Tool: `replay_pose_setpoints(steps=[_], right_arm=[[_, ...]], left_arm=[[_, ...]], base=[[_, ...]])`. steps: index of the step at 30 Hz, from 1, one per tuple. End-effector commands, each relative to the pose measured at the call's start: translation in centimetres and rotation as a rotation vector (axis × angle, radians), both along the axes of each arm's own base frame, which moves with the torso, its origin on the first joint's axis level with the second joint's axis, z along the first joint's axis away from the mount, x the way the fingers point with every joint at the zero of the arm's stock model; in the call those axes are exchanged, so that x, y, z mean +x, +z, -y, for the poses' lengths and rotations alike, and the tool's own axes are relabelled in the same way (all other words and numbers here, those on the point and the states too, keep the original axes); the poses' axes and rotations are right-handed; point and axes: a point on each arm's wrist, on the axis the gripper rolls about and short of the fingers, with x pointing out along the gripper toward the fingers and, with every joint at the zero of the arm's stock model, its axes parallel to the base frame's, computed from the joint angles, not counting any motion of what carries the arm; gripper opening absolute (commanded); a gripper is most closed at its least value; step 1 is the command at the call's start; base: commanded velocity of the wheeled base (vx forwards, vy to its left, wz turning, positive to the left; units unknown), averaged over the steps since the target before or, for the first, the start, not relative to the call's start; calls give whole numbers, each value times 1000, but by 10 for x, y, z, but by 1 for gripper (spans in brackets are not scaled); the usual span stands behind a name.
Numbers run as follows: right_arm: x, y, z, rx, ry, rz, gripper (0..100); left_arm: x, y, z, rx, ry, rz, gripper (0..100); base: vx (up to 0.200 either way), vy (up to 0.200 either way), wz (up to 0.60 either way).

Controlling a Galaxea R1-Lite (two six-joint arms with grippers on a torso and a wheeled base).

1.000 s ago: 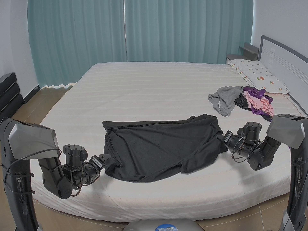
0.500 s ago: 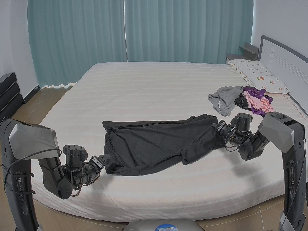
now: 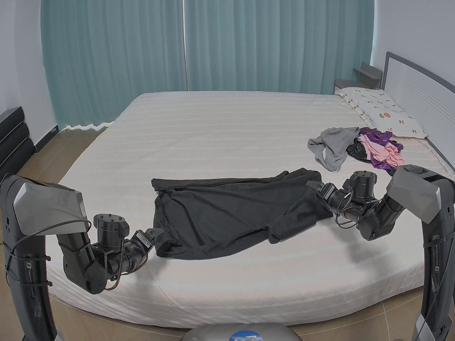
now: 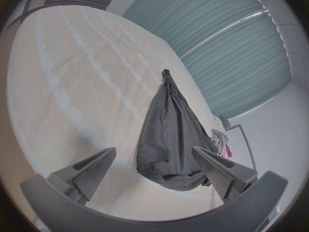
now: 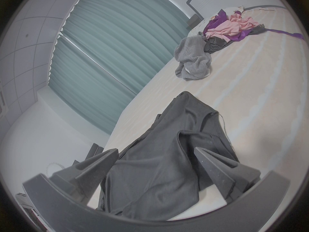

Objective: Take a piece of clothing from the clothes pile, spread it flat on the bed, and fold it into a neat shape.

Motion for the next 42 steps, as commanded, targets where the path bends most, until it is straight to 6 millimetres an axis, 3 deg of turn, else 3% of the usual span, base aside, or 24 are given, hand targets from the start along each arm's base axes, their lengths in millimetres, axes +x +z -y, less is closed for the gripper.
replay_pose_setpoints(steps=[1, 3, 6, 7, 11, 21, 34, 35, 42], right_arm=[[-27, 38, 6, 17, 37, 14, 100], [-43, 45, 4, 20, 51, -9, 100], [-51, 45, 4, 20, 55, -30, 100], [-68, 36, -3, 14, 78, -88, 100], [-85, 14, -18, 5, 123, -184, 100], [-81, -23, -39, 2, 155, -270, 100], [-60, -26, -41, 10, 140, -277, 100], [-59, -25, -42, 11, 140, -278, 0], [-56, -29, -42, 4, 126, -278, 0]], left_arm=[[0, 0, 0, 0, 0, -1, 100], [0, 0, 0, 0, 0, -1, 100], [0, 0, 0, 0, 0, -1, 100], [0, 0, 0, 0, 0, -1, 100], [0, 0, 0, 0, 0, -1, 100], [0, -2, 2, 7, 2, -3, 100], [0, -3, 2, 7, 2, 3, 100], [0, -3, 2, 7, 2, 3, 100], [0, -3, 2, 7, 2, 3, 100]], base=[[0, 0, 0], [0, 0, 0], [0, 0, 0], [0, 0, 0], [0, 0, 0], [0, 0, 0], [0, 0, 0], [0, 0, 0], [0, 0, 0]])
